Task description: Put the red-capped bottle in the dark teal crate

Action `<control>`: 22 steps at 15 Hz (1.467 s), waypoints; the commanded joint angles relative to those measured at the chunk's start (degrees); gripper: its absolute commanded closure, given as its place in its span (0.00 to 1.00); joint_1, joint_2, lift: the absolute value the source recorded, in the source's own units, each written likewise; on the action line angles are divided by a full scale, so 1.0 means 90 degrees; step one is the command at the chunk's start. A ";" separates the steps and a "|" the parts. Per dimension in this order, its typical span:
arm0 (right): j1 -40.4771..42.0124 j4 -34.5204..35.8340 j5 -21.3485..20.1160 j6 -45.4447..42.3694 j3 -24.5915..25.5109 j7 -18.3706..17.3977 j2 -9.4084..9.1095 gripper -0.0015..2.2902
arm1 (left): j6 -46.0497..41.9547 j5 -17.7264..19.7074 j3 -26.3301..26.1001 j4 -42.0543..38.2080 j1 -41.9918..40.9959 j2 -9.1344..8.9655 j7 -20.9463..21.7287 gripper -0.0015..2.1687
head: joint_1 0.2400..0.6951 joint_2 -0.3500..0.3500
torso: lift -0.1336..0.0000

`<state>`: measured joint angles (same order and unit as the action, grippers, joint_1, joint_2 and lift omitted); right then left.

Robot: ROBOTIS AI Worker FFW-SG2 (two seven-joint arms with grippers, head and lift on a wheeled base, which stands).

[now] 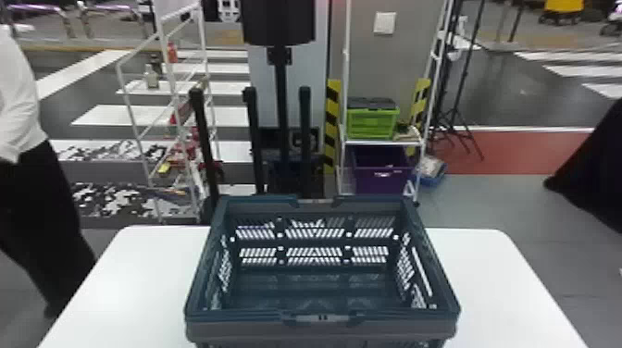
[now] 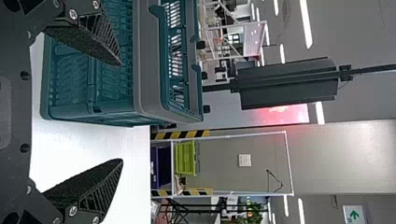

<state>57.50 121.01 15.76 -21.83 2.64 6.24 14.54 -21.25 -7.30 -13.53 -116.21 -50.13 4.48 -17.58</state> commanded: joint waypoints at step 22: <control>0.0203 0.0071 0.0017 -0.0098 0.0146 0.0000 -0.0092 0.07 | 0.7201 0.0010 0.0801 -0.3601 0.2562 0.0498 0.0898 0.90 | 0.57 0.50 | 1.00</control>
<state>59.17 121.49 15.98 -22.53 3.83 6.24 14.01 30.79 -6.84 -6.76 -146.06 -33.12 8.90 -10.72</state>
